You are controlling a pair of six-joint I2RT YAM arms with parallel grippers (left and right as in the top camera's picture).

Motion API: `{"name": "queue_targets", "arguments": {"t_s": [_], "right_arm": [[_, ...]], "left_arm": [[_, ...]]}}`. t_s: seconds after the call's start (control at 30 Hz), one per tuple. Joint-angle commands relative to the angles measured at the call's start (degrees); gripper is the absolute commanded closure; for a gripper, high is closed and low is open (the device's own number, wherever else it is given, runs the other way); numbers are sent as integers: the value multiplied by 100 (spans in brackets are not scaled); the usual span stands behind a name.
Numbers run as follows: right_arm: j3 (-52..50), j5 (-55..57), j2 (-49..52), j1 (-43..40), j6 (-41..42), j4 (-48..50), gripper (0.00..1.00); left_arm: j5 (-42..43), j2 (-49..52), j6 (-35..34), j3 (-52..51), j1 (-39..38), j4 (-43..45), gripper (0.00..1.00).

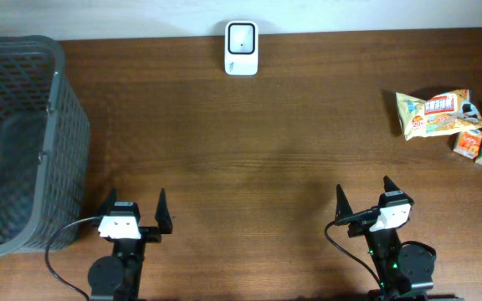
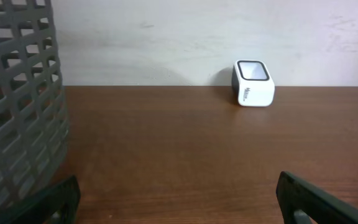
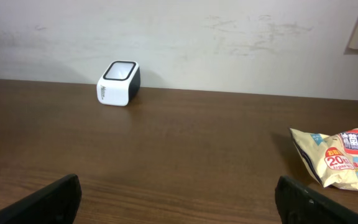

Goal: Scan the item barcode

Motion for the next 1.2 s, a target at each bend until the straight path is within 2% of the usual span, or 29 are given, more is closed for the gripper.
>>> {"name": "queue_targets", "arguments": {"t_s": [0.0,0.23,0.5,0.7,1.17], "right_arm": [[-46,52,-37,-46,4,-13,2],[-46,55,-37,-46,4,-13,2],[-46,52,-37,-46,4,-13,2],[-46,52,-37,-46,4,-13,2],[-46,52,-37,-46,4,-13,2]], "left_arm": [[0,-35,192,-26,44,-42,1],[0,-35,603,-26,50,-44,1],[-527,-35,444,-26,55,-2,1],[-398,-35,649,-26,236,0,1],[-402,-33,647,-26,345,20,1]]}}
